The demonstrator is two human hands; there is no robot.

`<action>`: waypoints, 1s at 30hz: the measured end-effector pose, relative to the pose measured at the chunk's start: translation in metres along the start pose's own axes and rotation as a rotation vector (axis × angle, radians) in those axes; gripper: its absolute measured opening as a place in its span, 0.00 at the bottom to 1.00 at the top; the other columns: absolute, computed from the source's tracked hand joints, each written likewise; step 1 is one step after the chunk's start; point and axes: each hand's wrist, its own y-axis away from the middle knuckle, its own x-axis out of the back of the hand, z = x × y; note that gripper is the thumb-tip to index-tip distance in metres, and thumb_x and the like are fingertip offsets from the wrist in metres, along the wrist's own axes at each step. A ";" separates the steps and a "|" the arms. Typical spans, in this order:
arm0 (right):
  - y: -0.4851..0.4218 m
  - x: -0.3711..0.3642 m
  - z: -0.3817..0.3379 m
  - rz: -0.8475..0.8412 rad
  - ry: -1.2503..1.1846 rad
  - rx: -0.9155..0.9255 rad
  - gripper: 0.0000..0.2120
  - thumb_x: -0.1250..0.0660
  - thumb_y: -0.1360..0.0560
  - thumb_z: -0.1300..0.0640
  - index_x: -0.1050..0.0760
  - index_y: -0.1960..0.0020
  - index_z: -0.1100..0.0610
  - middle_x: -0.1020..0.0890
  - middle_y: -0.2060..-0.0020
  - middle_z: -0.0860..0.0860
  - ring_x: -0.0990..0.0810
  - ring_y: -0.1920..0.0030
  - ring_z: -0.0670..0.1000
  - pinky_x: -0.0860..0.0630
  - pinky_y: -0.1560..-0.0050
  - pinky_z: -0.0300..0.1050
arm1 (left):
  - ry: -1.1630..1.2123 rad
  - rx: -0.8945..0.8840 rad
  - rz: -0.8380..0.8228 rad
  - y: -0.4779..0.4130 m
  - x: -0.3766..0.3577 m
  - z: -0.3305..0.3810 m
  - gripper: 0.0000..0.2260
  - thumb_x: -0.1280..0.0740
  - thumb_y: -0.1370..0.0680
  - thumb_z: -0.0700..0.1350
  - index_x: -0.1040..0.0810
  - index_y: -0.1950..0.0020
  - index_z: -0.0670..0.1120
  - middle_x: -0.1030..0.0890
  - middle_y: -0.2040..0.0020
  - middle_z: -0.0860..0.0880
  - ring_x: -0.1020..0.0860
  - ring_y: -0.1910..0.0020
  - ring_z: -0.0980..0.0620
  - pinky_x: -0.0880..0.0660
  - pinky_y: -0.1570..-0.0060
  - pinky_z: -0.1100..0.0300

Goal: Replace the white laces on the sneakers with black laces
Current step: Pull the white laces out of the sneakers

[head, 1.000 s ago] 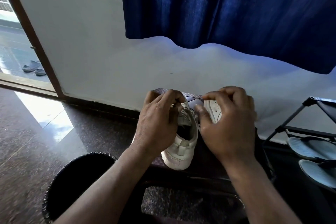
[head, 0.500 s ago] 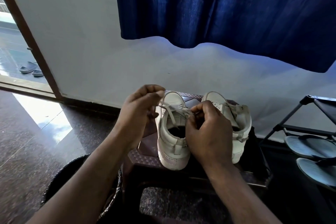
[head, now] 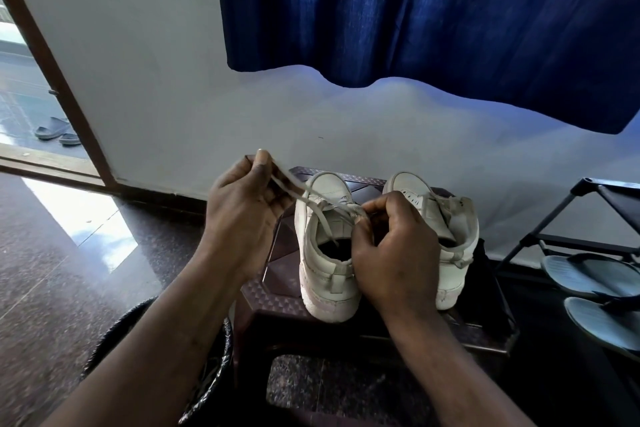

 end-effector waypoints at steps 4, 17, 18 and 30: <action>0.000 -0.001 0.001 0.013 0.002 -0.001 0.06 0.28 0.26 0.57 0.24 0.52 0.53 0.17 0.59 0.47 0.19 0.60 0.52 0.24 0.61 0.48 | -0.723 -0.160 -0.058 -0.007 0.012 0.001 0.09 0.31 0.17 0.47 0.22 0.57 0.48 0.24 0.69 0.57 0.27 0.70 0.57 0.27 0.63 0.57; 0.001 -0.002 0.001 0.010 -0.034 -0.010 0.05 0.31 0.26 0.55 0.23 0.51 0.52 0.18 0.58 0.46 0.19 0.59 0.51 0.22 0.59 0.50 | 0.019 0.034 -0.123 -0.001 0.006 0.007 0.13 0.40 0.13 0.47 0.28 0.57 0.45 0.29 0.68 0.50 0.29 0.69 0.52 0.22 0.56 0.51; 0.001 -0.002 0.001 0.011 -0.031 -0.006 0.05 0.31 0.26 0.55 0.23 0.51 0.52 0.18 0.58 0.47 0.19 0.59 0.51 0.22 0.59 0.50 | -0.102 -0.004 -0.094 -0.001 0.005 0.006 0.12 0.38 0.14 0.47 0.29 0.57 0.46 0.31 0.69 0.52 0.33 0.71 0.54 0.26 0.60 0.53; 0.001 -0.004 0.005 0.018 -0.057 0.017 0.05 0.28 0.25 0.55 0.23 0.51 0.53 0.18 0.58 0.47 0.19 0.59 0.51 0.22 0.59 0.52 | -1.398 -0.525 -0.254 0.004 0.005 -0.021 0.02 0.24 0.24 0.51 0.14 0.52 0.56 0.26 0.56 0.58 0.26 0.60 0.60 0.34 0.60 0.72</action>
